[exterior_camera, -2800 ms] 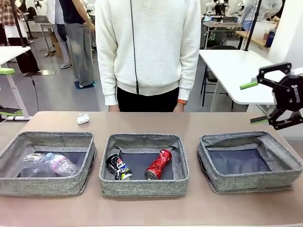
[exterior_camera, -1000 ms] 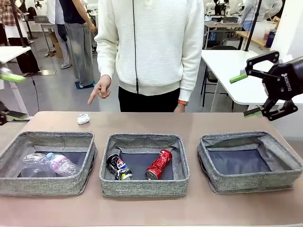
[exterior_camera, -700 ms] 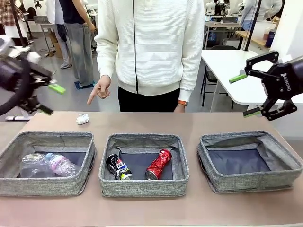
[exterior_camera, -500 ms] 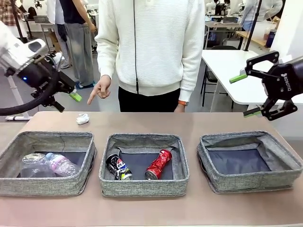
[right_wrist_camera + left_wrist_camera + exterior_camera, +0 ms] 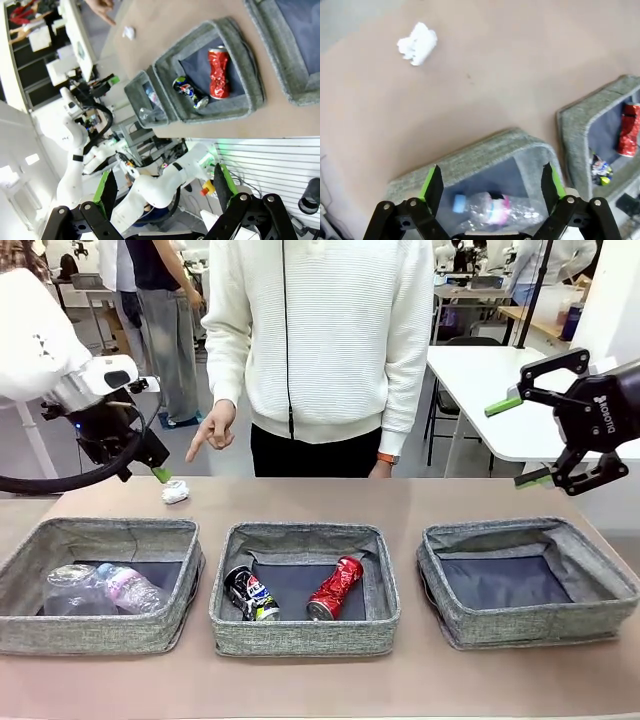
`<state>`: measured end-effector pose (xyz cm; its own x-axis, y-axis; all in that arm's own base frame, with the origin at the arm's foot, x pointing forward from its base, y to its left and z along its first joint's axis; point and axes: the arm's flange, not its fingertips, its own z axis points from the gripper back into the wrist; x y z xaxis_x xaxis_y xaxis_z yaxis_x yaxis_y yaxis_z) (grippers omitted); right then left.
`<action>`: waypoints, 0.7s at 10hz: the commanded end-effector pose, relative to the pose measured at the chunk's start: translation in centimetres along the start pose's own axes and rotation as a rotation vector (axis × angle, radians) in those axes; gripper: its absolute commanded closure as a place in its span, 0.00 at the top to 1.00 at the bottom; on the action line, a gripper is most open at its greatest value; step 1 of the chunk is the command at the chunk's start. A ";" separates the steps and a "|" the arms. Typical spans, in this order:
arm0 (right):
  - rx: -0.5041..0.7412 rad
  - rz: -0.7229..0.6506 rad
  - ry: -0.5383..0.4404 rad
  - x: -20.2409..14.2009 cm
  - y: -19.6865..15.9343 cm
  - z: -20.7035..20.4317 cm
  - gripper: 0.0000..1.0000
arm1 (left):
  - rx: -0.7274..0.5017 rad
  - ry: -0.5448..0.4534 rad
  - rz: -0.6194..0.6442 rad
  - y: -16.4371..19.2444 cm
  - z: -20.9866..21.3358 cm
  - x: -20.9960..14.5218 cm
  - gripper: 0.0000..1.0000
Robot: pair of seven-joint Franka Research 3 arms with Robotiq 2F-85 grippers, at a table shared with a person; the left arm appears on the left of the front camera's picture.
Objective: Sort the waste into the appropriate baskets.
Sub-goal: Pick up the waste item pointed out by the person.
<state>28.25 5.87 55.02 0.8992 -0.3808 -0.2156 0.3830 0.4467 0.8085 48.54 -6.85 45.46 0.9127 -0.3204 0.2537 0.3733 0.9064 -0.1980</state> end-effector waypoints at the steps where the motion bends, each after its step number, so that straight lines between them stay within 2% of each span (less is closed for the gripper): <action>1: 0.018 0.018 0.010 0.2 0.1 0.1 1.00 | -0.056 0.002 0.038 0.0 1.0 0.0 1.00; 3: 0.018 0.018 0.010 0.2 0.1 0.1 1.00 | -0.033 0.007 0.017 -0.1 0.4 0.0 1.00; 5: 0.018 0.018 0.010 0.2 0.1 0.1 1.00 | -0.039 0.098 -0.101 2.0 -2.5 3.8 1.00; 6: 0.018 0.018 0.010 0.2 0.1 0.1 1.00 | -0.068 0.114 -0.089 3.5 -3.6 5.4 1.00; 7: 0.018 0.018 0.010 0.2 0.1 0.1 1.00 | 0.027 0.103 -0.034 5.2 -5.1 7.2 1.00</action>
<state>28.24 5.87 55.02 0.8991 -0.3808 -0.2157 0.3832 0.4468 0.8084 54.64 -6.74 41.45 0.9030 -0.3926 0.1747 0.4239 0.8806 -0.2119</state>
